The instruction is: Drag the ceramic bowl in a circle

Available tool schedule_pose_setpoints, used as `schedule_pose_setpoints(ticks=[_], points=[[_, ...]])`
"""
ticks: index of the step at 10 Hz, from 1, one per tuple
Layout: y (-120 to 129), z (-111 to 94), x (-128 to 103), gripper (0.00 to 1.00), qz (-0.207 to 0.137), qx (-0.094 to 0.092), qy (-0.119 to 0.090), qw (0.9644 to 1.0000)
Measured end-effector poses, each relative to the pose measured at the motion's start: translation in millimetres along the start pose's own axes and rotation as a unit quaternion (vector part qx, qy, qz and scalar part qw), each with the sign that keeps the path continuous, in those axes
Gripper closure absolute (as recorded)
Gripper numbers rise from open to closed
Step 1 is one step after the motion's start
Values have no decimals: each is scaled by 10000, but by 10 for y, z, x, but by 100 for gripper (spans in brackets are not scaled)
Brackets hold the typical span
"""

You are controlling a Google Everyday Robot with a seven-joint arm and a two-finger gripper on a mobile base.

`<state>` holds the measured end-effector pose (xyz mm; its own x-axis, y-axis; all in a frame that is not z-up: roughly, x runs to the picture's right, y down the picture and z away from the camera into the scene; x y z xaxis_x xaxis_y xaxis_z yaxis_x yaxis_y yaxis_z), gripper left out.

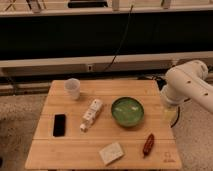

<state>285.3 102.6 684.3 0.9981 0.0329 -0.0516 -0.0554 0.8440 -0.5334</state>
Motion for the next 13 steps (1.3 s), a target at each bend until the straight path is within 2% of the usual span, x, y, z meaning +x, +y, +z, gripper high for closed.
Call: schedule_pose_setpoints(ticks=[2, 5, 8, 13], points=[[5, 10, -4, 20, -32, 4, 33, 10000], [-26, 112, -324, 20, -498, 46, 232, 9985], [-47, 157, -433, 20, -763, 78, 343, 9965], [-82, 370, -649, 20, -1466, 134, 490, 9879]])
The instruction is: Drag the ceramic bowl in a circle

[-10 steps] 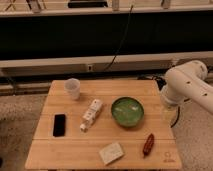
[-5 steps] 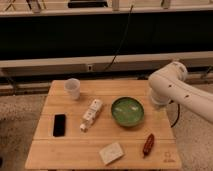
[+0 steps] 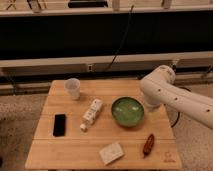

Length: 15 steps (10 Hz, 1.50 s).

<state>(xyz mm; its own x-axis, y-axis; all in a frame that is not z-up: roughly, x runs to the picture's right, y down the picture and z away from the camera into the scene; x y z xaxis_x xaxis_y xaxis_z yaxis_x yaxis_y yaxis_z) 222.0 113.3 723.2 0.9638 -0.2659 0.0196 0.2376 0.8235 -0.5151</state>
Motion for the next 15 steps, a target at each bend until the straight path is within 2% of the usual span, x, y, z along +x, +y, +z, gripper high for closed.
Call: schedule_pose_setpoints(ticks=[2, 6, 15], points=[[-32, 91, -67, 20, -345, 29, 20, 9994], [-123, 290, -157, 20, -792, 79, -1, 9968], [-286, 648, -269, 20, -1444, 111, -263, 9891]])
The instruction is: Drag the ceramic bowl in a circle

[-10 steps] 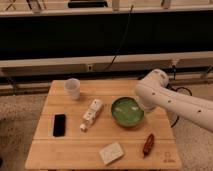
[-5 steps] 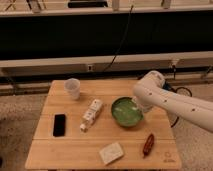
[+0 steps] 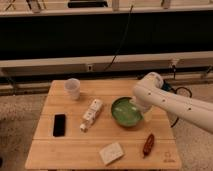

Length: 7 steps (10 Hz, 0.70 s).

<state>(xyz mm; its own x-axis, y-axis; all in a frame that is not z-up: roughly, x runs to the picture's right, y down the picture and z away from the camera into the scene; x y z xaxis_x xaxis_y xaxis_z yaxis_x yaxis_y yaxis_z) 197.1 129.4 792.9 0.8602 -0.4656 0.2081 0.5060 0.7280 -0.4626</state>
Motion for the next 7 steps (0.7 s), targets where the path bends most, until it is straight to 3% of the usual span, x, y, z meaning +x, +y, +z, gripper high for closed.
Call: schedule_pose_setpoints(ticks=[7], points=[[-101, 265, -63, 20, -431, 88, -233, 9988]])
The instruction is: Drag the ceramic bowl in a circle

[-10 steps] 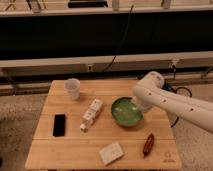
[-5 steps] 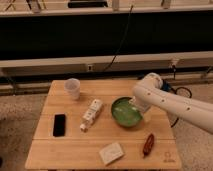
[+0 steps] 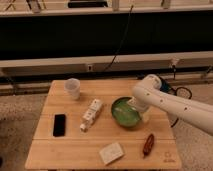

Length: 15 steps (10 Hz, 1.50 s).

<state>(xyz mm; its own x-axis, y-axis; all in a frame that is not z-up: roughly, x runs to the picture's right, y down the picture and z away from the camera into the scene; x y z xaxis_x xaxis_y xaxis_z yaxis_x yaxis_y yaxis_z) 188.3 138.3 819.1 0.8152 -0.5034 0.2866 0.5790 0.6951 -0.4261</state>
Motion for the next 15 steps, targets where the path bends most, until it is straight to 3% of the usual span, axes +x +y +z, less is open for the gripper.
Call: schedule_pose_setpoints(ticks=[4, 15], points=[[-2, 142, -29, 20, -112, 41, -78, 9999], [98, 225, -6, 20, -253, 71, -244, 9994]])
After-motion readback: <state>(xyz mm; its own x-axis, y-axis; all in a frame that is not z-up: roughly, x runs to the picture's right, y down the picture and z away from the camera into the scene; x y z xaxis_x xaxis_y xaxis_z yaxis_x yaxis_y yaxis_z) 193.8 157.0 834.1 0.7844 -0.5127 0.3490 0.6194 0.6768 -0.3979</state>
